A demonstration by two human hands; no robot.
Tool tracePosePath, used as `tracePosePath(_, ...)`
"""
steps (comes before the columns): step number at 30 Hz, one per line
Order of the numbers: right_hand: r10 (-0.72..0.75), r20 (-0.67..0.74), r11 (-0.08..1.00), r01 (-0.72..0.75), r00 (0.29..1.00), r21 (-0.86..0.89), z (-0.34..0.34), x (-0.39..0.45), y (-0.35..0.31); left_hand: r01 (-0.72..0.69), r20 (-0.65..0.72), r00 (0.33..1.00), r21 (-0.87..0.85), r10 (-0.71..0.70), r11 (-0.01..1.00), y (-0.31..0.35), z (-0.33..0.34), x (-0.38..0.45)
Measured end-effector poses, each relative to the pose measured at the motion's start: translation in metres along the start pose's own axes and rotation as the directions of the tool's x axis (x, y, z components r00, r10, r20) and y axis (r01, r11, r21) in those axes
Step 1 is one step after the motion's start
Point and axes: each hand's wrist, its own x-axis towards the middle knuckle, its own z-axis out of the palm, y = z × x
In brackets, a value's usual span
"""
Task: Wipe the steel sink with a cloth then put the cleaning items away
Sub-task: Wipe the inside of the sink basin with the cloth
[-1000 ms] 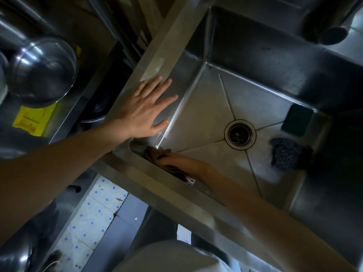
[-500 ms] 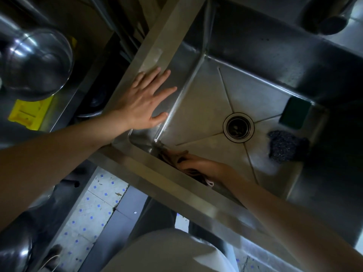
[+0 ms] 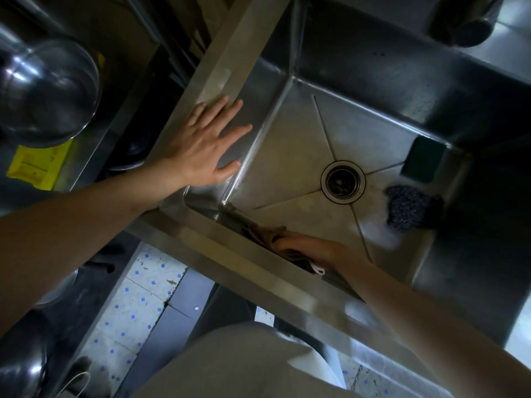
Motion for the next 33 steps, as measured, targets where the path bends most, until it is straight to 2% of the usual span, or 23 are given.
tracePosePath(5, 0.026, 0.011, 0.997, -0.026, 1.0, 0.07, 0.013, 0.031, -0.019, -0.01, -0.008, 1.0, 0.007, 0.01, 1.0, 0.0, 0.002, -0.001)
tracePosePath(12, 0.01, -0.021, 0.999, -0.011, 1.0, -0.042, 0.018, 0.056, -0.032, -0.023, -0.001, 1.0, 0.019, 0.023, 1.0, -0.001, 0.003, -0.002)
tracePosePath(17, 0.154, -0.018, 0.987, -0.154, 0.988, -0.044, 0.005, 0.049, -0.021, -0.015, 0.004, 1.0, 0.002, 0.015, 1.0, 0.0, 0.001, -0.001)
tracePosePath(19, 0.16, -0.01, 0.987, -0.16, 0.987, 0.015, -0.006, 0.044, -0.009, -0.023, -0.001, 1.0, 0.003, 0.023, 1.0, 0.002, -0.001, -0.001)
tracePosePath(22, 0.167, -0.013, 0.986, -0.167, 0.986, 0.007, -0.014, 0.027, 0.003, -0.076, -0.018, 0.997, 0.031, 0.077, 0.997, 0.005, -0.004, -0.002)
tracePosePath(27, 0.244, -0.019, 0.97, -0.244, 0.97, 0.004, -0.027, 0.018, 0.023, -0.26, -0.035, 0.964, 0.048, 0.262, 0.964, 0.021, -0.007, -0.001)
tracePosePath(30, 0.262, -0.057, 0.965, -0.261, 0.963, 0.017, -0.03, 0.015, 0.03, -0.276, 0.058, 0.959, -0.047, 0.278, 0.96, 0.048, -0.007, 0.001)
tracePosePath(33, 0.249, -0.11, 0.968, -0.251, 0.962, 0.003, -0.035, 0.016, 0.041, -0.193, 0.231, 0.938, -0.269, 0.257, 0.944, 0.074, -0.001, -0.002)
